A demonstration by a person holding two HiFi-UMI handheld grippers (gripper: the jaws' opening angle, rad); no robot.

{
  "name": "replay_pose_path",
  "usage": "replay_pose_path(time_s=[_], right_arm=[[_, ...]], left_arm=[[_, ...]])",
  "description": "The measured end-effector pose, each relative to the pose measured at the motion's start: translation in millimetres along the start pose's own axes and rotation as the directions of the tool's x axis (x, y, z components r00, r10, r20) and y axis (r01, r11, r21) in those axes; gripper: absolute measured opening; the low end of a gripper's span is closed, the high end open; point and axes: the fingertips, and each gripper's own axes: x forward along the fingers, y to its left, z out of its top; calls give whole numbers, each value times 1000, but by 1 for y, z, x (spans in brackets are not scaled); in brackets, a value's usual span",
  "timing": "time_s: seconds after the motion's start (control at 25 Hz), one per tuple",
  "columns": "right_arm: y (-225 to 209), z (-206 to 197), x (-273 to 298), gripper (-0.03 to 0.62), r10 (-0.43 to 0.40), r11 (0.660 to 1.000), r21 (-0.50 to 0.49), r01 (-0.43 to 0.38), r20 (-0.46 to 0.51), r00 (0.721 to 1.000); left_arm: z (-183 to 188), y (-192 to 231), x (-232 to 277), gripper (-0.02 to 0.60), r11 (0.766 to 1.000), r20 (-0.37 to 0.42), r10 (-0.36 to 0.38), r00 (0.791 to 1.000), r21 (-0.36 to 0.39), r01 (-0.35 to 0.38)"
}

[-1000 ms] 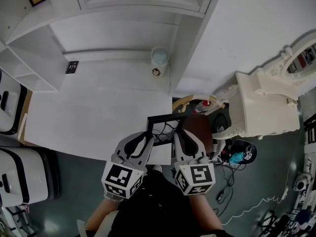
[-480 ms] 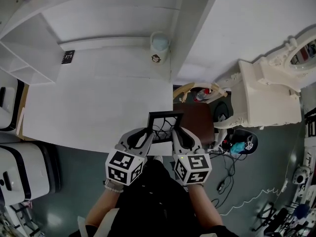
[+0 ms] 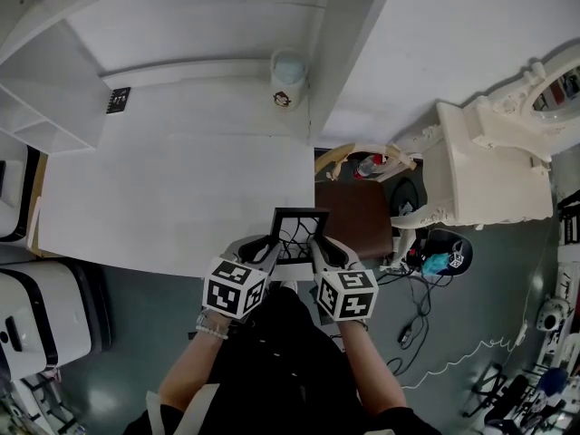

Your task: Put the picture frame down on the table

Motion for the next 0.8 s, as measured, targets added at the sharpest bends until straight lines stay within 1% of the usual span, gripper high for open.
replay_pose_path(time_s=[0.16,0.36,0.64,0.8], right_arm=[[-5,-18,12,64,7,1000,4,-7,-59,998],[-8,-35,24,64,11,1000,4,-11,-115,993],[-8,-41,34,64,8,999,-31,-13,-148,989],[-8,-42,36,64,3,999,-46,-10,-154,988]], left_arm=[[-16,7,12,84,999,-60,-8,998,-36,6],[-34,14,22,84,998,-117,1,993,-70,-9],[-49,26,31,86,985,-150,5,989,-173,-31],[-52,31,35,87,981,-144,20,989,-186,-47]])
